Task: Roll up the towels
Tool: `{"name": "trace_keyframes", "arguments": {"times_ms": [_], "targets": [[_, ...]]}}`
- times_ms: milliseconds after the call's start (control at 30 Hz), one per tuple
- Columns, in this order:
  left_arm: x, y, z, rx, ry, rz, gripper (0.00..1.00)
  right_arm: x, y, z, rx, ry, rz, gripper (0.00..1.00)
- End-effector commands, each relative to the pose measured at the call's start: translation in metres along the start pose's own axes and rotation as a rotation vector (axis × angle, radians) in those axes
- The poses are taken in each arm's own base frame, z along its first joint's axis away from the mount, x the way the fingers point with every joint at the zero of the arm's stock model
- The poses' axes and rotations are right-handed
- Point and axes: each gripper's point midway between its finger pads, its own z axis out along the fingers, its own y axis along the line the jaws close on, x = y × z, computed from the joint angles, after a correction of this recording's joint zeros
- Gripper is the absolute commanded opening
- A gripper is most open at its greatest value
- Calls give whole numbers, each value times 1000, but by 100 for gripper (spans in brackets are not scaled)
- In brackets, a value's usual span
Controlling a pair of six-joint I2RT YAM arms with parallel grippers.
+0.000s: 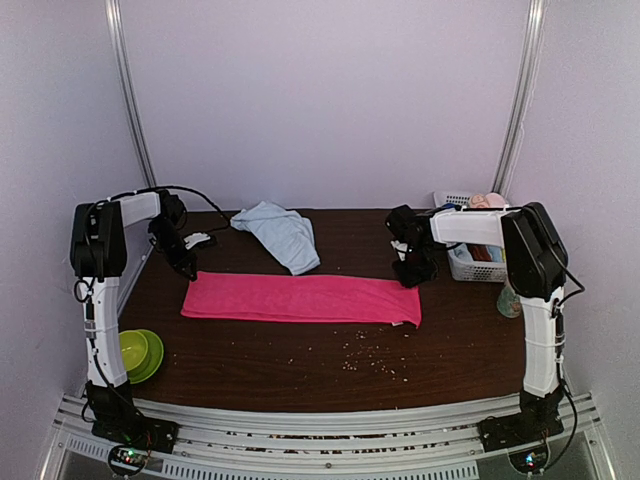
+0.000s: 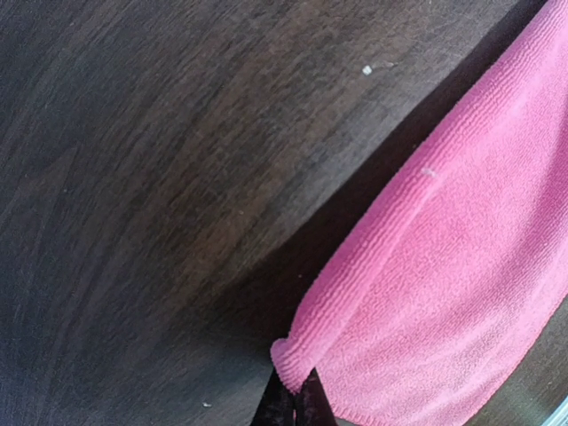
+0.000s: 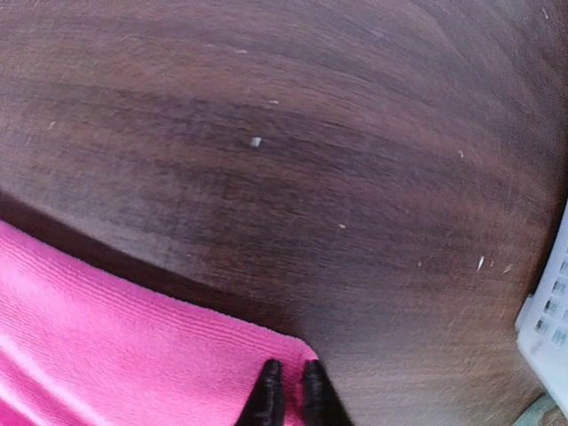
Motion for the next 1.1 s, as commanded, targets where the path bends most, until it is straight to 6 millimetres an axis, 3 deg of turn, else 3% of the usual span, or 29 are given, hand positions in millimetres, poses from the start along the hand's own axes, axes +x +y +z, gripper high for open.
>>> {"name": "trace_keyframes", "arguments": {"times_ms": [0,367,733,900,1067], "targets": [[-7,6,-18,-55,-44,-6,0,0,-4,-1,0,-7,15,2],[-19,14,-61,-242,-175,9,0,-12,-25,-23,79,-91,70,0],[-26,-3,-102,-354,-336,80,0,-26,-32,-79,21,-290,131,0],[-30,-16,-132,-419,-441,106,0,-22,-35,-106,7,-372,134,0],[-25,-44,-160,-460,-552,160,0,-8,-31,-140,7,-458,105,0]]}}
